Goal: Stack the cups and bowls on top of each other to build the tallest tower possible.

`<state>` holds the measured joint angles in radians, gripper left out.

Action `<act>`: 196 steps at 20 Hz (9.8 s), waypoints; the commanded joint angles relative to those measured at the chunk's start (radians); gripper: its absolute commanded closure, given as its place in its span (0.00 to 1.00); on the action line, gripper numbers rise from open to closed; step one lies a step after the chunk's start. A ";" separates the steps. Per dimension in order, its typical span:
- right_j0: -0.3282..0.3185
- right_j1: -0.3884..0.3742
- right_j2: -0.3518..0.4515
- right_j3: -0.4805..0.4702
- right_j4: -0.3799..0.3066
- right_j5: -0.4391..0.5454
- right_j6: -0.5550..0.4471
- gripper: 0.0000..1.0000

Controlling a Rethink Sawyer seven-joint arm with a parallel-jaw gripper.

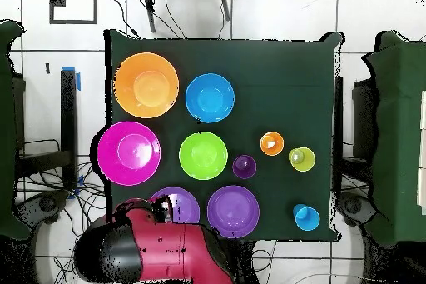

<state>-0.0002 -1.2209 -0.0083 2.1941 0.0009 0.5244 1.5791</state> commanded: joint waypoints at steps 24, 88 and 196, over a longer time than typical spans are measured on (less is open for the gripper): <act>-0.031 0.517 0.033 0.074 -0.051 -0.608 0.213 0.00; -0.171 0.808 0.143 -0.069 -0.138 -0.871 0.275 0.00; -0.315 0.636 0.153 0.009 -0.299 -0.672 0.166 0.00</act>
<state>-0.2974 -0.5455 0.0700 2.2313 -0.2629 -0.2786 1.6500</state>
